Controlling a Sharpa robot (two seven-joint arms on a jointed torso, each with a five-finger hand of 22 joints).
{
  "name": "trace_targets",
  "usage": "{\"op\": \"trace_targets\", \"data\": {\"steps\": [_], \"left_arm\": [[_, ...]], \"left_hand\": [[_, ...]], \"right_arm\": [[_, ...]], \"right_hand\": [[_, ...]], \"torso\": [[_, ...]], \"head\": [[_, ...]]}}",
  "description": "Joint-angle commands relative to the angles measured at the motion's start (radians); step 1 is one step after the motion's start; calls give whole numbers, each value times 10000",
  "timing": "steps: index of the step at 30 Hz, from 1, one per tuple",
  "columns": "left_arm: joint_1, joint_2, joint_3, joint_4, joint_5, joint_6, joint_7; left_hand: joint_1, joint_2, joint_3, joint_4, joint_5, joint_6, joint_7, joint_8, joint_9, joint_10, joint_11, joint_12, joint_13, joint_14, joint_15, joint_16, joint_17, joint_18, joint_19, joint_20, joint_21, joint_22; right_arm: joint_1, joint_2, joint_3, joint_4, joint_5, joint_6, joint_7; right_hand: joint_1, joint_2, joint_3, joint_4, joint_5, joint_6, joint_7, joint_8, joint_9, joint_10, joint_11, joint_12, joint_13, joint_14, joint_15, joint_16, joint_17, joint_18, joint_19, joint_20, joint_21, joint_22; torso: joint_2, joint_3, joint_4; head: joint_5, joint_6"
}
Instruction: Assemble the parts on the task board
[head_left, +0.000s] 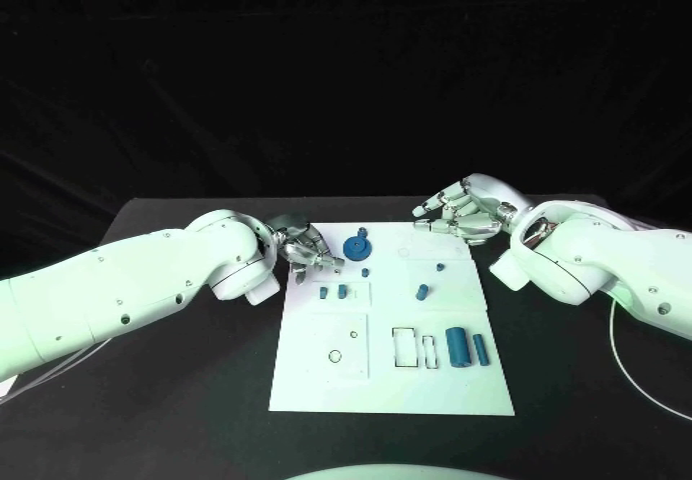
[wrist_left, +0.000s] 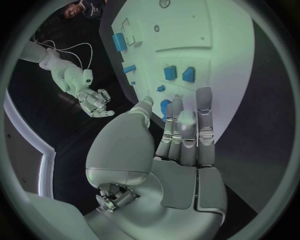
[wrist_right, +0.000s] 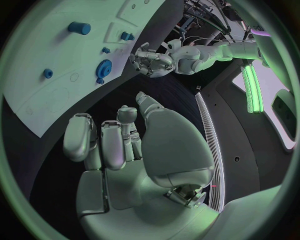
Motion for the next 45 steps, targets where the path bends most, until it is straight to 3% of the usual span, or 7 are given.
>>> {"op": "trace_targets", "data": {"steps": [1, 4, 6, 10, 17, 22, 45], "left_arm": [[1, 275, -75, -171, -1143, -951, 2605], [-17, 546, -169, -389, -1837, -1245, 3264], [-57, 823, -247, -604, -2575, -1463, 3638], [-105, 1209, -318, -942, -3487, -1673, 3664], [-142, 1634, -367, -1440, -4439, -1162, 3110], [-173, 1777, -372, -1584, -5016, -445, 2595], [-192, 2285, -370, -1955, -5569, 481, 2054]], "left_hand": [[1048, -30, 352, -442, 38, -378, 42, -522, -429, -809, 160, -821, -672, -1130, 183, -1441, -1369, 157, -426, 205, -825, -573], [1686, -116, 734, -730, 35, -513, -139, -1171, -908, -1210, 291, -1580, -1378, -1268, 234, -1712, -1693, 194, -358, 321, -1075, -807], [1909, -315, 1036, -884, 23, -220, -326, -2020, -1577, -917, 386, -2263, -2362, -1150, 305, -1972, -2185, 248, -158, 396, -1259, -1016], [1870, -491, 1127, -958, 29, 424, -189, -2442, -2001, -483, 296, -2522, -3039, -548, 215, -1668, -2374, 270, 596, 321, -884, -864], [1585, -731, 1143, -833, 21, 1431, -104, -2843, -2425, 74, 184, -2920, -3884, 1448, 95, 1352, 314, -268, 2281, 180, 2748, 1590], [1488, -833, 1023, -792, 9, 1875, -132, -3036, -2580, 453, 112, -3100, -4236, 2115, 38, 2561, 1496, -570, 2881, 124, 4606, 2883], [1692, -691, 1322, -844, 30, 2590, -193, -3392, -2795, 1360, -8, -3586, -4732, 2672, -107, 3390, 2204, -867, 3407, 16, 6355, 4108]], "right_arm": [[-7, 30, -1, -9, -56, 76, 41], [-7, 50, -1, -16, -57, 81, 39], [-7, 78, -2, -26, -58, 92, 39], [-11, 106, -3, -38, -59, 107, 38], [-13, 140, -4, -35, -59, 125, 40], [-14, 138, -5, -27, -59, 125, 46], [-14, 163, -5, -25, -7, 138, 60]], "right_hand": [[4, 67, -53, -11, 44, 7, -24, -10, 8, -69, 10, -45, -15, 359, 31, -39, -15, 87, -60, 6, -47, -17], [17, 79, -53, -12, 51, 4, -25, -11, 7, -71, 9, -45, -16, 357, 31, -45, -21, 89, -66, 6, -54, -27], [26, 85, -52, -14, 55, 3, -25, -11, 7, -73, 7, -45, -18, 356, 30, -50, -25, 90, -68, 6, -58, -32], [26, 85, -52, -14, 55, 3, -25, -11, 7, -73, 7, -45, -18, 356, 30, -50, -25, 90, -68, 6, -58, -32], [47, 101, -51, -18, 65, 1, -26, -12, 7, -77, 6, -44, -20, 354, 29, -57, -28, 91, -72, 6, -66, -41], [47, 101, -51, -18, 65, 1, -26, -12, 7, -77, 6, -44, -20, 354, 29, -57, -28, 91, -72, 6, -66, -41], [47, 101, -51, -18, 65, 1, -26, -12, 7, -77, 6, -44, -20, 354, 29, -57, -28, 91, -72, 6, -66, -41]], "torso": [[5, -11, -6], [15, -14, -16], [21, -9, -38], [34, -29, -61], [44, -35, -65], [32, -41, -47], [30, -40, -43]], "head": [[-18, 62], [-29, 100], [-49, 140], [-54, 154], [-67, 159], [-111, 125], [-135, 92]]}}
